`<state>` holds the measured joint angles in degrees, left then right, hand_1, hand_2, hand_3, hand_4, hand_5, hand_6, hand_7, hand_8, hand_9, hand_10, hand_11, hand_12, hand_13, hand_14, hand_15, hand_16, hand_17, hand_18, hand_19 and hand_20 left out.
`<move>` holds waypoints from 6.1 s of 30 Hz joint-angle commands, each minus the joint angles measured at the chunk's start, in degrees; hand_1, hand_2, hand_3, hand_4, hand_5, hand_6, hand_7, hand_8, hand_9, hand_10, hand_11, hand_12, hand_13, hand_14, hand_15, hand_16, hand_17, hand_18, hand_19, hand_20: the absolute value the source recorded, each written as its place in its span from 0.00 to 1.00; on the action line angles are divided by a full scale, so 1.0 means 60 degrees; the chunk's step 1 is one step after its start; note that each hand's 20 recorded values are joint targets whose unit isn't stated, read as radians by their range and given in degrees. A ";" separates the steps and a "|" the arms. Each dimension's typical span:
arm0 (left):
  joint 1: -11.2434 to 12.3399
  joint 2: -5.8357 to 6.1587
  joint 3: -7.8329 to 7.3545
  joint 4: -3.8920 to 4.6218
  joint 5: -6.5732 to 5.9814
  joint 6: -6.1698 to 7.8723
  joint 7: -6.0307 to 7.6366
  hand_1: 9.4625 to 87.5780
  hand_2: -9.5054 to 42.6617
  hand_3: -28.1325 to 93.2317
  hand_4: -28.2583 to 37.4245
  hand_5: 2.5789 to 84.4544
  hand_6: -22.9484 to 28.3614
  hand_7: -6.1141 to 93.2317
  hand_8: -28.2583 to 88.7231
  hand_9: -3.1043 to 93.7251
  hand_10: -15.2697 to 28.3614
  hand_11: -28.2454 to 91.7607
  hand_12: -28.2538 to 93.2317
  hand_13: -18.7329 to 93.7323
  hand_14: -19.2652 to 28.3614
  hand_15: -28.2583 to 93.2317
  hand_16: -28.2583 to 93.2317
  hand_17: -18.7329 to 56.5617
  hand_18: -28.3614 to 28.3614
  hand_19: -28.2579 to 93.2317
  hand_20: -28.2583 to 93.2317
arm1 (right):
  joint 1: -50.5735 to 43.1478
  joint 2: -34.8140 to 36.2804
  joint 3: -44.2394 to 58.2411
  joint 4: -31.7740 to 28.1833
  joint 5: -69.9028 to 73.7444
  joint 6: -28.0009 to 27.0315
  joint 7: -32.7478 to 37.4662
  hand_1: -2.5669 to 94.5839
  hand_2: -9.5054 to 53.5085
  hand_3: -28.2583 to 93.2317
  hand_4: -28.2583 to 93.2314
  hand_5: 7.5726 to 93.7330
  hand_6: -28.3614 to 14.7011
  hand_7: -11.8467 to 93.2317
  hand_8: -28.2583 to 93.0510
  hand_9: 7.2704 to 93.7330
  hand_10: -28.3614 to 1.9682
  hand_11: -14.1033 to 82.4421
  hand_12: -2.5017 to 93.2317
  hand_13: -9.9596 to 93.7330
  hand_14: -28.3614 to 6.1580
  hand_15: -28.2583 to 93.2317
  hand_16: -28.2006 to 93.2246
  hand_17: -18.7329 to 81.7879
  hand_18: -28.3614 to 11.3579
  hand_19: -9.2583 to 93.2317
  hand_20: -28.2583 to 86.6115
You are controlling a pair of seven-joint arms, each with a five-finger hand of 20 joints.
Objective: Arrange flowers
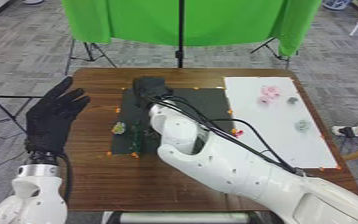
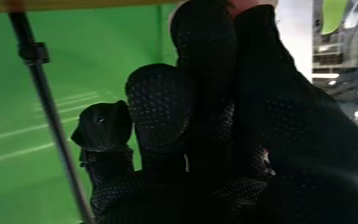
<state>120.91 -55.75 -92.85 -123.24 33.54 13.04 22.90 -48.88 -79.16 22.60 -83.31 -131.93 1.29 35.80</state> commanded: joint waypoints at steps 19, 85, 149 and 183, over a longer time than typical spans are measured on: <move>-0.0238 0.0205 0.0289 0.0252 -0.0092 -0.0187 0.0015 0.20 0.36 0.86 0.12 0.46 0.65 0.19 0.17 0.43 0.82 0.48 0.34 0.40 0.95 0.69 0.17 0.14 0.91 0.64 0.44 | 0.0188 -0.0196 -0.0172 0.0409 0.0035 -0.0362 0.0436 0.65 0.13 0.29 0.11 0.69 0.78 0.22 0.14 0.84 0.65 0.46 0.21 0.73 0.61 0.89 0.38 0.46 0.27 1.00 0.77; 0.1661 -0.0450 -0.0135 -0.0328 -0.0345 0.0366 0.0378 0.20 0.36 0.86 0.12 0.46 0.66 0.19 0.17 0.43 0.83 0.48 0.34 0.40 0.95 0.69 0.17 0.14 0.91 0.64 0.44 | -0.6122 0.6996 0.6173 -0.2423 0.1134 0.0861 0.3336 0.63 0.00 0.71 0.00 0.89 0.77 0.24 0.23 0.95 0.69 0.25 0.31 0.84 0.67 0.79 0.37 0.51 0.11 1.00 0.76; 0.1285 -0.0420 -0.0183 -0.0217 -0.0118 0.0219 -0.0214 0.20 0.36 0.86 0.12 0.47 0.66 0.19 0.17 0.43 0.83 0.48 0.34 0.40 0.95 0.69 0.17 0.14 0.91 0.64 0.44 | -0.1589 0.0741 0.1247 -0.1739 -0.1473 -0.2537 -0.0217 0.47 0.00 0.85 0.00 0.72 0.65 0.23 0.14 0.83 0.62 0.51 0.31 0.72 0.51 0.91 0.36 0.45 0.15 1.00 0.79; 0.1538 -0.0557 0.0010 -0.0308 -0.0234 0.0329 0.0124 0.20 0.36 0.86 0.12 0.47 0.66 0.19 0.17 0.43 0.83 0.48 0.34 0.40 0.95 0.69 0.17 0.14 0.91 0.64 0.44 | -0.1564 0.5401 0.3631 -0.0664 0.1240 -0.1663 0.2477 0.41 0.00 0.90 0.00 0.55 0.68 0.25 0.13 0.56 0.33 0.34 0.17 0.57 0.37 0.84 0.29 0.38 0.13 1.00 0.74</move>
<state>130.36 -58.20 -93.27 -125.49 32.21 14.97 24.20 -58.47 -44.57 45.25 -87.24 -122.38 -8.66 51.22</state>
